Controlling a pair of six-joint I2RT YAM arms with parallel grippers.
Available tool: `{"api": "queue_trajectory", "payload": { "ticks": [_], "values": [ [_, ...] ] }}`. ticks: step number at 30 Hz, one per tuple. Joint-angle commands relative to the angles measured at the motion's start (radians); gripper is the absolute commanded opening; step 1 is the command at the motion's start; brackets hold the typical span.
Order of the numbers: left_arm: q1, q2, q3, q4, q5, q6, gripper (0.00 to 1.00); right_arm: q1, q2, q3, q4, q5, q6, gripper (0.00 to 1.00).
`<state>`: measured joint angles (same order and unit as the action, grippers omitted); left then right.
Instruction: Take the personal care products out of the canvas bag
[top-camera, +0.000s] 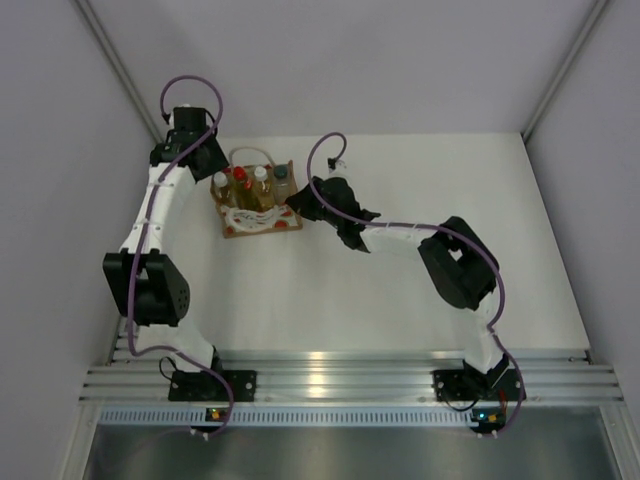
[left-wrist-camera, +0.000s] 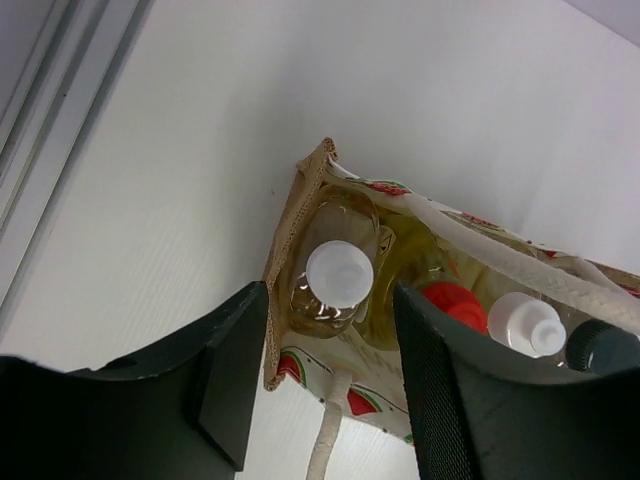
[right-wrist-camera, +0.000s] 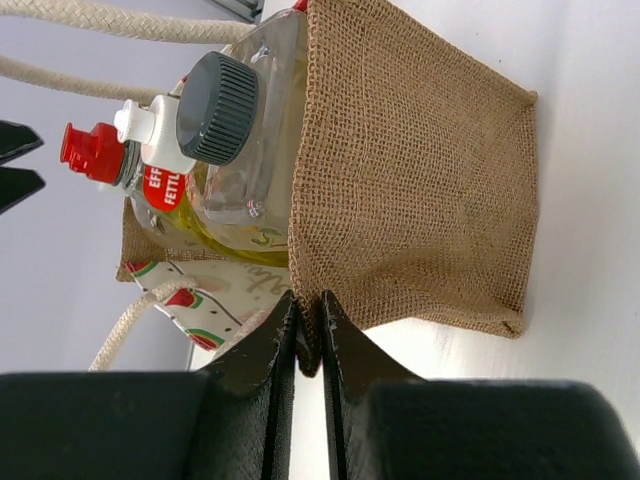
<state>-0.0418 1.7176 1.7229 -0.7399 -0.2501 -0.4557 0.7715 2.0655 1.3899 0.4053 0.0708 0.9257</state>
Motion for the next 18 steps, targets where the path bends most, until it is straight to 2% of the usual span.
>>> {"api": "queue_trajectory", "payload": {
  "ticks": [1,10,18],
  "values": [
    [0.013,0.022,0.044,0.016,0.066,0.054,0.57,-0.012,0.067,-0.015,-0.123,-0.046,-0.047,0.00],
    [0.019,0.100,0.086,-0.006,0.124,0.101,0.55,-0.018,0.050,-0.043,-0.102,-0.048,-0.045,0.00],
    [0.019,0.138,0.099,-0.052,0.040,0.114,0.53,-0.017,0.044,-0.046,-0.099,-0.048,-0.045,0.00]
  ]
}}
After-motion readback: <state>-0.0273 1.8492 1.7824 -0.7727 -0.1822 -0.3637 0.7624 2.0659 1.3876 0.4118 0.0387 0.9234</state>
